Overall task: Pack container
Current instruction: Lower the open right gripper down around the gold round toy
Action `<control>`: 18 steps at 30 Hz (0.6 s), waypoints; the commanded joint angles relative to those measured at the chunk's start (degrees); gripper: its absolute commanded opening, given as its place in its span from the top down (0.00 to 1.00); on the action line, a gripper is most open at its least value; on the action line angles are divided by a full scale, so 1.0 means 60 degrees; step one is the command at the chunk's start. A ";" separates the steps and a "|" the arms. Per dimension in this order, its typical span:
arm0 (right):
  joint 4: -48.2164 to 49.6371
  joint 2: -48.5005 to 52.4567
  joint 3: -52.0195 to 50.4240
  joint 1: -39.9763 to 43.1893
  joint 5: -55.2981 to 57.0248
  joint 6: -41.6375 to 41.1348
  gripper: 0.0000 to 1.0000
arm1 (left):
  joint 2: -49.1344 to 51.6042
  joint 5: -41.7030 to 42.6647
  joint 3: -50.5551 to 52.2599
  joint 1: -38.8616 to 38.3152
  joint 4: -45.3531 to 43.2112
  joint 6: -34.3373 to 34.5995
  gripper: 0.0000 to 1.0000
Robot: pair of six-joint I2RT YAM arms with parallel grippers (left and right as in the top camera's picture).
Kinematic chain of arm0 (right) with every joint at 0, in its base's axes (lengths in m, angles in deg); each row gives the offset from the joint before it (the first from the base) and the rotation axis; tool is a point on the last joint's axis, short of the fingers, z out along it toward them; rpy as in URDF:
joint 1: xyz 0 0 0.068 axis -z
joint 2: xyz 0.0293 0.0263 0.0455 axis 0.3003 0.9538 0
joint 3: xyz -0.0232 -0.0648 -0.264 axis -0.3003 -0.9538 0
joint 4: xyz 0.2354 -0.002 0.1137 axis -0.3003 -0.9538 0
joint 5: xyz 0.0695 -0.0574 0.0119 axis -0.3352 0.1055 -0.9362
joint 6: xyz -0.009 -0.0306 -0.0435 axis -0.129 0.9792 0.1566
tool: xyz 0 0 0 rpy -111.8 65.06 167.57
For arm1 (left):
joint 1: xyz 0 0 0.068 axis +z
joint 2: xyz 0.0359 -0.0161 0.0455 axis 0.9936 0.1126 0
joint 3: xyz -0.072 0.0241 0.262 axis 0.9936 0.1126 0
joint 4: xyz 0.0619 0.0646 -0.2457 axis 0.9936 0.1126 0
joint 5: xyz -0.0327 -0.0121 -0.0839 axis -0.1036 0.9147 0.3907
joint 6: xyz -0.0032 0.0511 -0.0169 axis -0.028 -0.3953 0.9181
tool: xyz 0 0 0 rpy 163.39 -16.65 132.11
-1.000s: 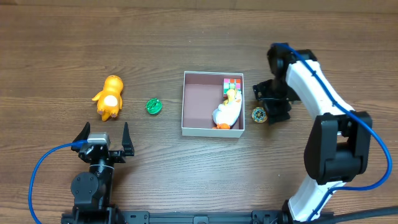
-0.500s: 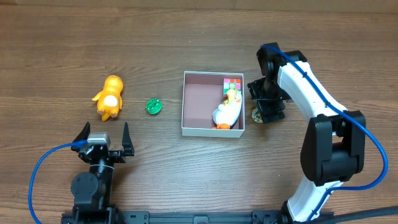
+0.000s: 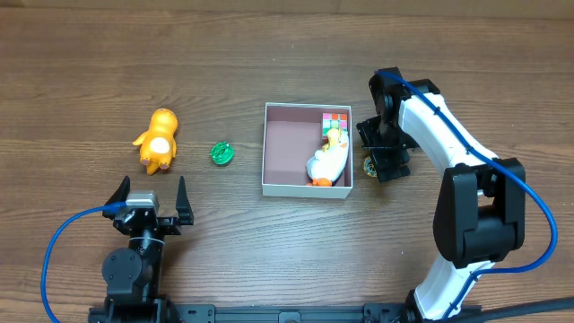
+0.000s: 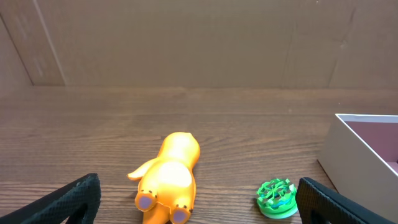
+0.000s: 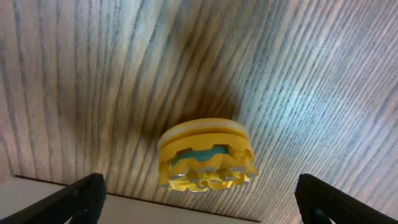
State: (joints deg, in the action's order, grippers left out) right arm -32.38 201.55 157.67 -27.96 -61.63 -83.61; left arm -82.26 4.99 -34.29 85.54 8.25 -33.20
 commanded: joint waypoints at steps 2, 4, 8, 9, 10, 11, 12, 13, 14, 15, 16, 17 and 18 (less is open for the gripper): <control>0.0073 -0.0018 -0.0058 0.0033 0.0353 -0.0153 0.00 | -0.0066 -0.0058 0.0029 0.0055 0.0011 -0.0219 0.00; 0.0106 -0.0015 -0.0058 0.0033 0.0357 -0.0149 0.00 | -0.0066 -0.0058 0.0029 0.0055 0.0011 -0.0219 0.00; 0.0291 0.0073 -0.0062 0.0033 0.0346 -0.0146 0.00 | -0.0066 -0.0058 0.0029 0.0055 0.0011 -0.0219 0.00; 0.0313 0.0087 -0.0058 0.0033 0.0342 -0.0109 0.00 | -0.0066 -0.0058 0.0029 0.0055 0.0011 -0.0219 0.00; 0.0324 0.0113 -0.0062 0.0033 0.0346 -0.0109 0.00 | -0.0066 -0.0058 0.0029 0.0055 0.0011 -0.0219 0.00; 0.0328 0.0138 -0.0058 0.0033 0.0342 -0.0109 0.00 | -0.0066 -0.0058 0.0029 0.0055 0.0011 -0.0219 0.00; 0.0350 0.0168 -0.0062 0.0033 0.0313 -0.0098 0.00 | -0.0066 -0.0058 0.0029 0.0055 0.0011 -0.0219 0.00; 0.0361 0.0182 -0.0062 0.0040 0.0306 -0.0076 0.00 | -0.0066 -0.0058 0.0029 0.0055 0.0011 -0.0219 0.00; 0.0382 0.0193 -0.0062 0.0058 0.0299 -0.0076 0.00 | -0.0066 -0.0058 0.0029 0.0055 0.0011 -0.0219 0.00; 0.0390 0.0193 -0.0062 0.0076 0.0266 -0.0076 0.00 | -0.0066 -0.0058 0.0029 0.0055 0.0011 -0.0219 0.00; 0.0401 0.0193 -0.0062 0.0106 0.0178 -0.0076 0.00 | -0.0066 -0.0058 0.0029 0.0055 0.0011 -0.0219 0.00; 0.0408 0.0193 -0.0058 0.0135 0.0095 -0.0069 0.00 | -0.0066 -0.0058 0.0029 0.0055 0.0011 -0.0219 0.00; 0.0415 0.0193 -0.0058 0.0157 -0.0015 -0.0040 0.00 | -0.0066 -0.0058 0.0029 0.0055 0.0011 -0.0219 0.00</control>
State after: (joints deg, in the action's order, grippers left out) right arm -30.24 201.55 157.67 -27.85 -60.69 -83.61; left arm -82.26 4.99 -34.29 85.54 8.25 -33.20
